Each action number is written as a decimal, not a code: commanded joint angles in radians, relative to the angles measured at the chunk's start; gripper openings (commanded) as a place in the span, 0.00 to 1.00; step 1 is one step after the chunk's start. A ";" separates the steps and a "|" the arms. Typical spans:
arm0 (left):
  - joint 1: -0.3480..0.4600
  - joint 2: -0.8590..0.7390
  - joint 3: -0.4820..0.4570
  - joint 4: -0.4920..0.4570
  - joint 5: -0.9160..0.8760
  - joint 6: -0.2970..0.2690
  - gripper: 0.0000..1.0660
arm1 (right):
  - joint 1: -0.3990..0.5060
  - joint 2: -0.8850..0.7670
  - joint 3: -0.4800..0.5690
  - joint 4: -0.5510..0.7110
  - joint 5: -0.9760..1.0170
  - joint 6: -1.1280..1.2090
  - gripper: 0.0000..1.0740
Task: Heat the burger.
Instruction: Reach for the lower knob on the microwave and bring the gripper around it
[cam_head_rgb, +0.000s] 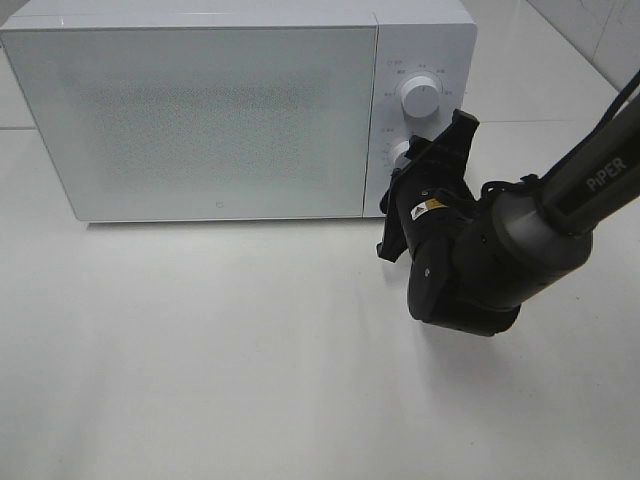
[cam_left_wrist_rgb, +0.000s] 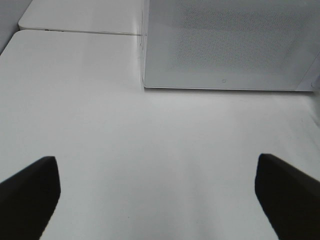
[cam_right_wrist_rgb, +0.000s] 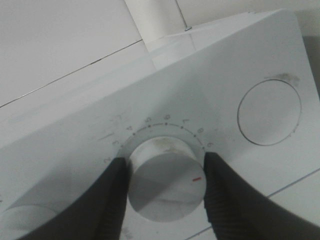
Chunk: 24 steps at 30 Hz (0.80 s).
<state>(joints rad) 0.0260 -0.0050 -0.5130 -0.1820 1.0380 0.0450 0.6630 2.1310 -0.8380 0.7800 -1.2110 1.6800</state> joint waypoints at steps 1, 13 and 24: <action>0.005 -0.021 0.000 -0.007 -0.012 -0.003 0.92 | 0.014 -0.010 -0.041 -0.194 -0.072 -0.017 0.05; 0.005 -0.021 0.000 -0.007 -0.012 -0.003 0.92 | 0.014 -0.010 -0.041 -0.070 -0.089 -0.114 0.10; 0.005 -0.021 0.000 -0.007 -0.012 -0.003 0.92 | 0.012 -0.010 -0.041 0.019 -0.092 -0.142 0.34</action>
<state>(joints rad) 0.0260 -0.0050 -0.5130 -0.1820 1.0380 0.0450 0.6730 2.1310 -0.8530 0.8570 -1.2070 1.5640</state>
